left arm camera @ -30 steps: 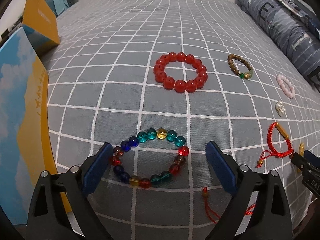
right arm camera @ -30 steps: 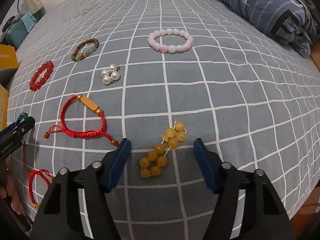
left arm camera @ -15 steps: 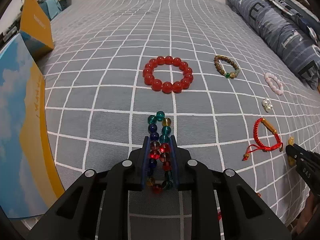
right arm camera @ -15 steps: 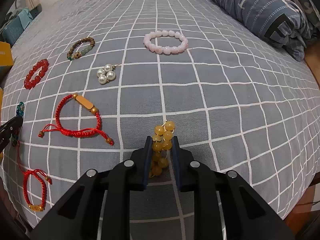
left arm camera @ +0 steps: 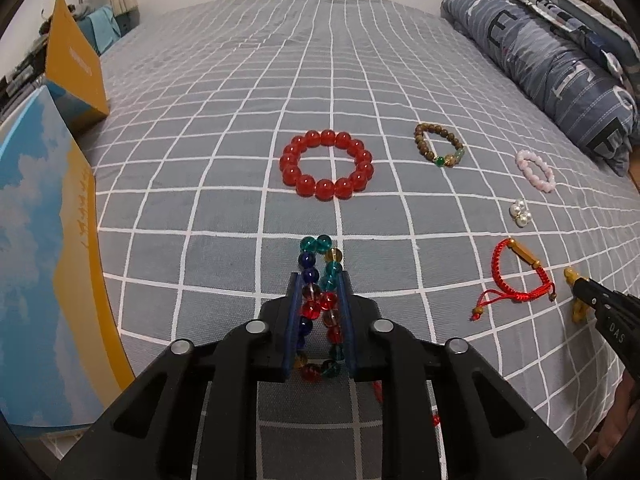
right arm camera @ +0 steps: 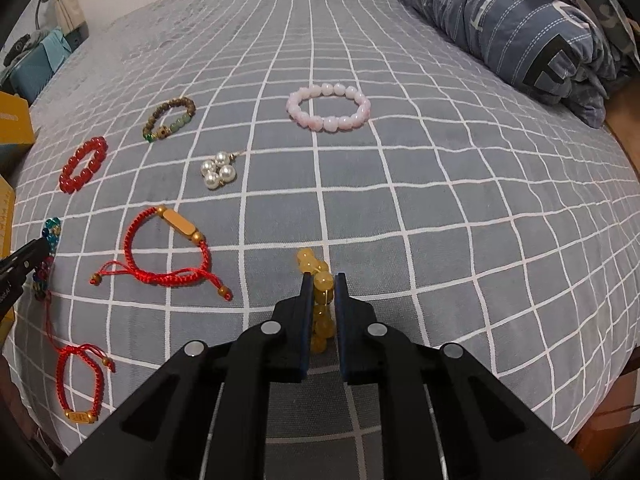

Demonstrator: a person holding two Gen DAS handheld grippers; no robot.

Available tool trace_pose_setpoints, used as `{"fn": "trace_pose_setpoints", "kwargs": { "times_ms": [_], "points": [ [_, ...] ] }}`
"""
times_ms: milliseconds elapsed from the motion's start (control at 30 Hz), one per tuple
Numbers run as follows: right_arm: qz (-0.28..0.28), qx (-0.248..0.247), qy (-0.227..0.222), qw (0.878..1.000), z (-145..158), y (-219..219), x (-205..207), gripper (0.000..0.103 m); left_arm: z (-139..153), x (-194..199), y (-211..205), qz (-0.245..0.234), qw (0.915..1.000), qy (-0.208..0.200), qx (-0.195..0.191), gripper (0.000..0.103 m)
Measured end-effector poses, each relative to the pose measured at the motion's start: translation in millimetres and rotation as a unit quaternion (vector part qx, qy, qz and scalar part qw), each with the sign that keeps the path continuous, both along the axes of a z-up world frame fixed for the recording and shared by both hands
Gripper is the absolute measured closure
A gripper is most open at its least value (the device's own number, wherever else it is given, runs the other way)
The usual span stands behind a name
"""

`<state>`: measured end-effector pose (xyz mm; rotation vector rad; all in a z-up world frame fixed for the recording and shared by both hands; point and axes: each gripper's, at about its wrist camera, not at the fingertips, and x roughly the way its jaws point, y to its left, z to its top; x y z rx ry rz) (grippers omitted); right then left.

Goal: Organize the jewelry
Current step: 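Grasp the multicolour bead bracelet with the left tool while the right tool grasps the yellow bead cluster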

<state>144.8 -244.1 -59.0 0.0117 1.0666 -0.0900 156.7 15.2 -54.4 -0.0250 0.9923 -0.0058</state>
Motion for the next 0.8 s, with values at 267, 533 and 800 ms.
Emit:
{"fn": "trace_pose_setpoints", "kwargs": {
  "times_ms": [267, 533, 800],
  "points": [
    [0.004, 0.001, -0.034, 0.999, 12, 1, -5, 0.094, 6, 0, 4, 0.006, 0.9999, -0.013, 0.006, 0.098],
    [0.01, -0.004, -0.031, 0.999, 11, 6, -5, 0.094, -3, 4, 13, 0.029, 0.9995, -0.008, 0.009, 0.059],
    [0.001, -0.005, -0.026, 1.0, 7, 2, -3, 0.094, -14, 9, 16, 0.029, 0.9995, 0.009, 0.005, 0.081]
  ]
}}
